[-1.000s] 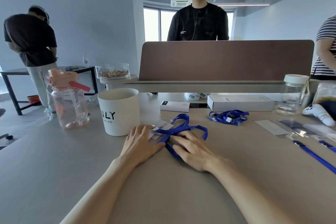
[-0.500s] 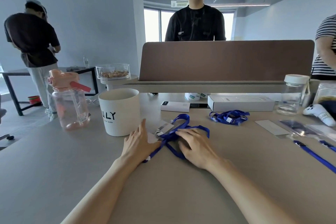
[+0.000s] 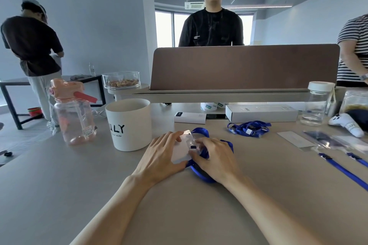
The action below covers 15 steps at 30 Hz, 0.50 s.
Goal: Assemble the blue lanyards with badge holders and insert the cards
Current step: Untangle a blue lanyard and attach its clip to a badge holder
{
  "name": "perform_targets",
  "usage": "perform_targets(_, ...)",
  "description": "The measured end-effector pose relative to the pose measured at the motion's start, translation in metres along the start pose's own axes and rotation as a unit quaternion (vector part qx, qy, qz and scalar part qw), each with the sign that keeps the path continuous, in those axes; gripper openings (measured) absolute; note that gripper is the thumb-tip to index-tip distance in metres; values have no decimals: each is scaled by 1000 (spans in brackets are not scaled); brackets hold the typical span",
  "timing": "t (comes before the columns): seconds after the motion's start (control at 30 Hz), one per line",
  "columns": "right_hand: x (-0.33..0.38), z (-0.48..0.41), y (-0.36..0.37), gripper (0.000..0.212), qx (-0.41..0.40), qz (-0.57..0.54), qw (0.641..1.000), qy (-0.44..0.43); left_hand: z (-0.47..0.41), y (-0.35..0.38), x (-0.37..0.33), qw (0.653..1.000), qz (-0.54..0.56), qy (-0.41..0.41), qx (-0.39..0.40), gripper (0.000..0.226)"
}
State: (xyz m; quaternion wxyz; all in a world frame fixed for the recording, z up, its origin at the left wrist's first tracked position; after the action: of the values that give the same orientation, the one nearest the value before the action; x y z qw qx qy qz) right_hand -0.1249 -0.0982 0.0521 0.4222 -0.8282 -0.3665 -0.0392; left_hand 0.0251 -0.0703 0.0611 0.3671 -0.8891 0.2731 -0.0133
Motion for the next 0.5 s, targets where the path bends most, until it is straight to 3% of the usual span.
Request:
perform_targets(0.1, 0, 1, -1, 28, -6, -7, 1000, 8, 1, 0, -3, 1000, -1, 20, -4, 65)
perform_targets(0.23, 1, 2, -2, 40, 3, -7, 1000, 17, 0, -2, -9, 999, -23, 43, -11, 54)
perform_targets(0.37, 1, 1, -4, 20, -16, 9, 1000, 12, 0, 1, -10, 997, -44, 55, -5, 54)
perform_targets(0.5, -8, -1, 0, 16, -14, -5, 999, 39, 1, 2, -7, 997, -56, 44, 0, 55)
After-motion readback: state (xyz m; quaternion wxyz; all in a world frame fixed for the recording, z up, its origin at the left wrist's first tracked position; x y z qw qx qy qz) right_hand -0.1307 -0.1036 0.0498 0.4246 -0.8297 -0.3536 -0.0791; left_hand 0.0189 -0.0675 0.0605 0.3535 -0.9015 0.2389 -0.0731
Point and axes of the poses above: each hand's wrist, its own z-axis away from the middle knuckle, its own y-axis out of the palm, x = y × z, the point moved 8 cm from there along -z, towards the middle knuckle, and after that the axes turned 3 degrees about -x, right-handed, at the moved point
